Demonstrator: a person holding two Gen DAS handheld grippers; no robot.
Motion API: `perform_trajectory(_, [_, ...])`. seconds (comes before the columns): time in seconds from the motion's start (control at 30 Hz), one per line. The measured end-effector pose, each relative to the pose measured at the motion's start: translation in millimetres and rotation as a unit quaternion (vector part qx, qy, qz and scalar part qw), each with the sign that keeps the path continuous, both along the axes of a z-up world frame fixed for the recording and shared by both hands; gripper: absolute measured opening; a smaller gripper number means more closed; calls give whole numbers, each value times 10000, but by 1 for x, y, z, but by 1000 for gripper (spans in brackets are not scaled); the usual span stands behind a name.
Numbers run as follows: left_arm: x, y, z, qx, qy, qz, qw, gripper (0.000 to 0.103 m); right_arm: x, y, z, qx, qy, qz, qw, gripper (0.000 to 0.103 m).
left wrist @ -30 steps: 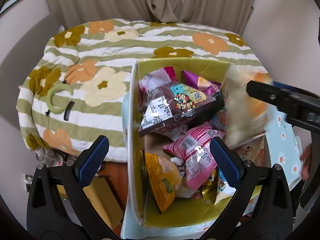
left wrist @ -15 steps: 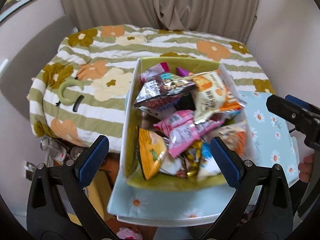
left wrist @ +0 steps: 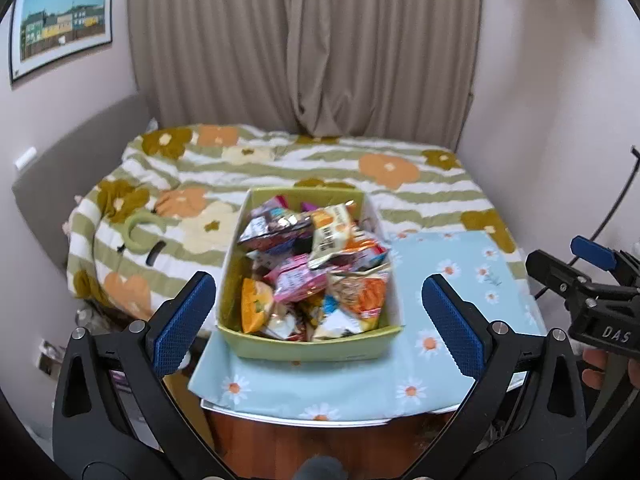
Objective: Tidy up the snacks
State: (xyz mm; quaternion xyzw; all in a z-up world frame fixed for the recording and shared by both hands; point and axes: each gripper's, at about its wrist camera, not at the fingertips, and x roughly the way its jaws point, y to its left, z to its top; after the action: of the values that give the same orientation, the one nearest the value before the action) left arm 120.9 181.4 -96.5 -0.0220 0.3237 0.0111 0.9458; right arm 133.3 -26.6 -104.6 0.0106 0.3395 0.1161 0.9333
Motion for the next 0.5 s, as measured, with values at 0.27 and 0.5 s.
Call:
perform_trajectory(0.27, [-40,-28,11,253,-420,-123,9987,102,-42,-28,10,-286,-397,-527,9974,102])
perform_trajectory(0.5, [-49,-38,9,276,-405,-222,9986,102,-53,-40,3,-307,-346,-706,9964,102])
